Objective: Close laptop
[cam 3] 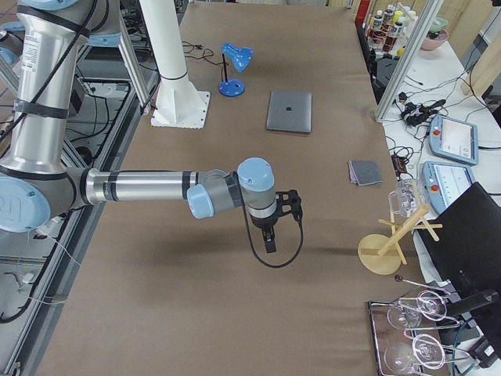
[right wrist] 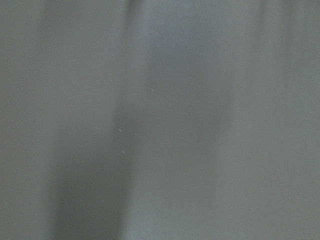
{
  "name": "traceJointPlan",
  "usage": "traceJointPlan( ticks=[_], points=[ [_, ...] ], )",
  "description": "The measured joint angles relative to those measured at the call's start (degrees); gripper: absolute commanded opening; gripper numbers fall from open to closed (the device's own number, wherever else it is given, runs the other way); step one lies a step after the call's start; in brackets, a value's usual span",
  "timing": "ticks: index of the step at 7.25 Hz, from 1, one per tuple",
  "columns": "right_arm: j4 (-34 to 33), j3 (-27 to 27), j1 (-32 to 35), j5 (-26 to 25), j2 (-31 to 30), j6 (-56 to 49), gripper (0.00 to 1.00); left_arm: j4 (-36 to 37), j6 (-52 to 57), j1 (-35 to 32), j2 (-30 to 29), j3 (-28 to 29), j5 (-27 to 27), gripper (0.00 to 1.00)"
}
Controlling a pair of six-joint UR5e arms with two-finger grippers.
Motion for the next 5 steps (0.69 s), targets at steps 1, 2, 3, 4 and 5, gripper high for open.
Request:
traceJointPlan(
  ticks=[1, 2, 3, 4, 5],
  points=[
    [0.07, -0.76, 1.28, -0.4, -1.67, -1.05, 1.0, -0.2, 0.55, -1.7, 1.66, 1.83, 0.24, 0.99],
    [0.1, -1.37, 1.91, -0.7, -2.14, -1.4, 1.0, -0.58, 0.85, -3.29, 3.52, 2.37, 0.71, 0.99],
    [0.1, -1.88, 2.16, -0.76, -2.25, -1.48, 1.0, -0.84, 0.98, -4.18, 4.79, 2.07, 1.08, 0.99],
    [0.0, -2.42, 2.21, -0.78, -2.27, -1.5, 1.0, -0.91, 1.05, -4.56, 5.47, 1.55, 1.22, 0.99],
    [-0.17, -2.69, 2.23, -0.76, -2.25, -1.51, 1.0, -0.94, 1.12, -4.67, 5.74, 1.23, 1.19, 0.99]
  ],
)
